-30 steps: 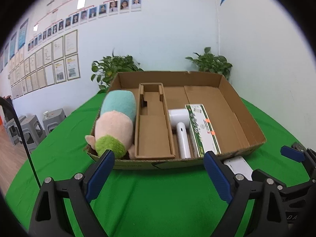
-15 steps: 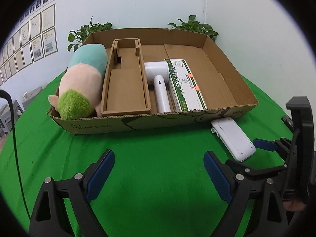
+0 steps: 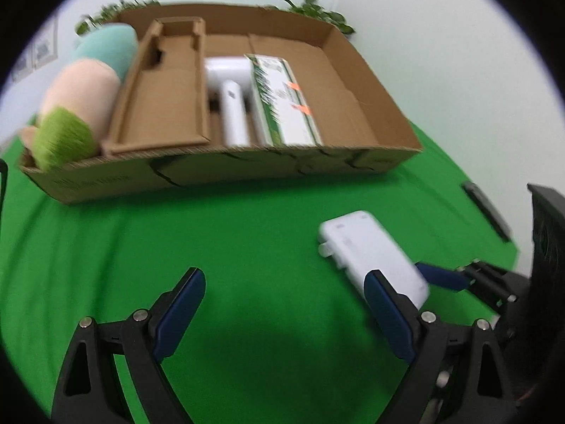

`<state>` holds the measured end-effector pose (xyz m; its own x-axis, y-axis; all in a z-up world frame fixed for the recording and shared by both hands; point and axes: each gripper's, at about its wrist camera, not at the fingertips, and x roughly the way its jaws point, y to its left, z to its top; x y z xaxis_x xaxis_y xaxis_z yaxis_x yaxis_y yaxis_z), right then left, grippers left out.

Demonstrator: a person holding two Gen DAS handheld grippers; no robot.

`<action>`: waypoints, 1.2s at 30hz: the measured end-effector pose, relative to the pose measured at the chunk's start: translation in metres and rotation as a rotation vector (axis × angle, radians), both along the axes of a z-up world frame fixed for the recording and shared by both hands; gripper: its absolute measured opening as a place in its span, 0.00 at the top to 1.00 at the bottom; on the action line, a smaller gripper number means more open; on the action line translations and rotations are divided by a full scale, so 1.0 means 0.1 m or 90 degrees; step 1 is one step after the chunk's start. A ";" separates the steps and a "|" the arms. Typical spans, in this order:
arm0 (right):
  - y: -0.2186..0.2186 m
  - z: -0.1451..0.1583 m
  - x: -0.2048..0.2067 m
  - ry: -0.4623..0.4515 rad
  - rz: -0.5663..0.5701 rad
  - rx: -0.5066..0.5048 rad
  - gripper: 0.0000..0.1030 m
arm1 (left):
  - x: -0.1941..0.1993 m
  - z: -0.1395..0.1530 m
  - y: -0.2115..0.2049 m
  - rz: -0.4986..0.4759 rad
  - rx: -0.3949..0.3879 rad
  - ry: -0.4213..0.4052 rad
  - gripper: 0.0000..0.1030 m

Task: Organize objects
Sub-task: 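Move the right tool down onto the white rectangular device, then grasp the white device with the right tool and lift it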

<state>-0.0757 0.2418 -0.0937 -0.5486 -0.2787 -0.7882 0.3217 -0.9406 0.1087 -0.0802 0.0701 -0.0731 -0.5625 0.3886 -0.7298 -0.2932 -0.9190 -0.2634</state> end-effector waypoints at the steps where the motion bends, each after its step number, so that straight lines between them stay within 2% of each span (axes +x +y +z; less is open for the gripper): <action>1: -0.01 0.01 0.06 0.003 0.004 -0.005 0.32 | -0.01 -0.03 0.02 -0.021 0.027 -0.017 0.11; 2: -0.03 0.03 0.12 0.010 0.003 -0.009 0.24 | -0.02 -0.06 0.04 -0.044 0.054 -0.036 0.11; 3: -0.03 0.05 0.14 0.019 0.002 -0.016 0.08 | -0.01 -0.07 0.07 -0.063 0.076 -0.050 0.11; 4: -0.02 0.08 0.17 0.035 0.000 -0.019 0.01 | -0.01 -0.10 0.10 -0.087 0.103 -0.065 0.11; 7: -0.04 0.18 0.19 0.081 -0.002 0.009 0.01 | -0.01 -0.14 0.18 -0.122 0.154 -0.096 0.11; 11: -0.07 0.20 0.15 0.086 0.012 0.026 0.01 | -0.06 -0.20 0.18 -0.125 0.226 -0.126 0.13; 14: -0.04 0.18 0.10 0.077 0.013 0.029 0.05 | -0.13 -0.27 0.16 -0.104 0.260 -0.149 0.16; 17: -0.05 0.13 0.03 0.057 0.012 0.024 0.11 | -0.16 -0.31 0.15 -0.089 0.269 -0.155 0.26; 22: -0.13 0.04 0.00 0.030 0.022 0.034 0.31 | -0.18 -0.32 0.16 -0.076 0.265 -0.154 0.35; 25: -0.18 0.01 0.02 0.034 0.022 0.053 0.34 | -0.20 -0.34 0.14 -0.066 0.263 -0.154 0.47; 27: -0.16 0.01 0.01 0.031 0.008 0.044 0.35 | -0.22 -0.36 0.13 -0.059 0.261 -0.157 0.56; 32: -0.15 0.01 0.01 0.025 -0.009 0.032 0.36 | -0.23 -0.40 0.31 -0.054 0.243 -0.145 0.60; 35: -0.13 0.02 0.03 0.014 -0.018 0.017 0.36 | -0.24 -0.41 0.27 -0.047 0.238 -0.148 0.68; 36: -0.12 0.02 0.03 0.011 -0.019 0.011 0.36 | -0.24 -0.42 0.27 -0.046 0.239 -0.150 0.68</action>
